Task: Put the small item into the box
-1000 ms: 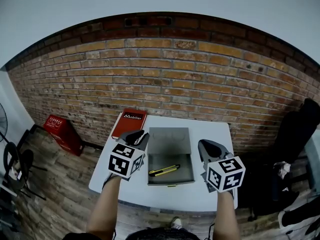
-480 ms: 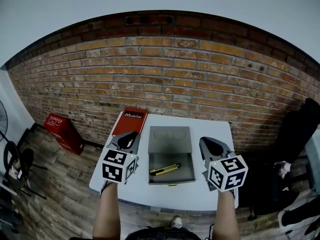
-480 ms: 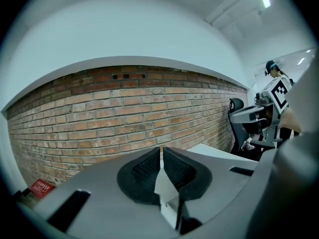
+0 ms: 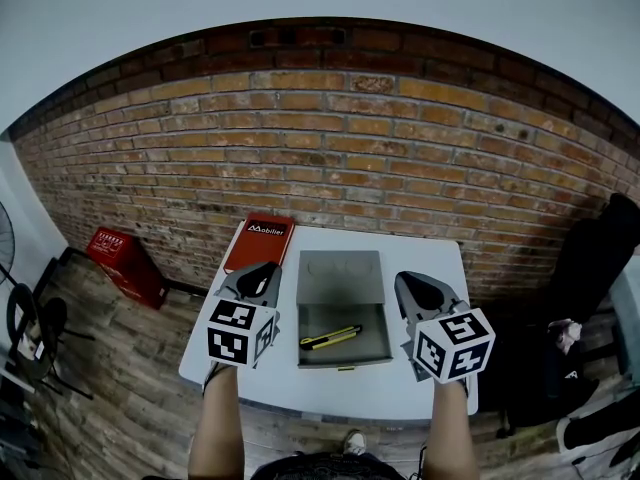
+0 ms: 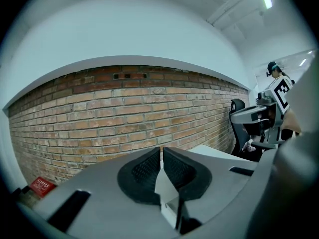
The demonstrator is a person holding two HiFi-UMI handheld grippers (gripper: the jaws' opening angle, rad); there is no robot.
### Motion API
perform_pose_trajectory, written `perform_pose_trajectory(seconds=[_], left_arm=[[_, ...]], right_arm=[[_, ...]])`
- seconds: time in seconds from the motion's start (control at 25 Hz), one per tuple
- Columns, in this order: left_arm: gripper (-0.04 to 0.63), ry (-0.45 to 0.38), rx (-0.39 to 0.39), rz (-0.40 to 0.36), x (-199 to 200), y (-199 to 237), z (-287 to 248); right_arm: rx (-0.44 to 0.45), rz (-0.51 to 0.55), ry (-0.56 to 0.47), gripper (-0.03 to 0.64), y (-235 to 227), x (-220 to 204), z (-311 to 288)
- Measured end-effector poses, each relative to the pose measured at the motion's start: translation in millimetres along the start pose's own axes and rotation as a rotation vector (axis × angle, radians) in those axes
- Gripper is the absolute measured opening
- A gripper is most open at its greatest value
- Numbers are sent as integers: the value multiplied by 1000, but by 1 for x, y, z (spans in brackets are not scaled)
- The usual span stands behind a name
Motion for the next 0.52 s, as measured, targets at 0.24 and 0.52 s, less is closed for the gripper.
perform_pose_trajectory(seconds=[0.24, 0.52], left_arm=[[38, -14, 13, 27, -2, 4, 1], [38, -12, 17, 18, -1, 7, -2]], right_arm=[[-6, -6, 1, 20, -1, -1, 1], [-6, -14, -3, 20, -2, 0, 0]])
Point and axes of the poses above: the fingertips, and each gripper's own axes: z backward along the fingers, y to its left, x out of its top, the point moved 1 cm from there along z, backward along the fingers, and after that the axes turned 2 degrees about y, right-handed, at the moved point
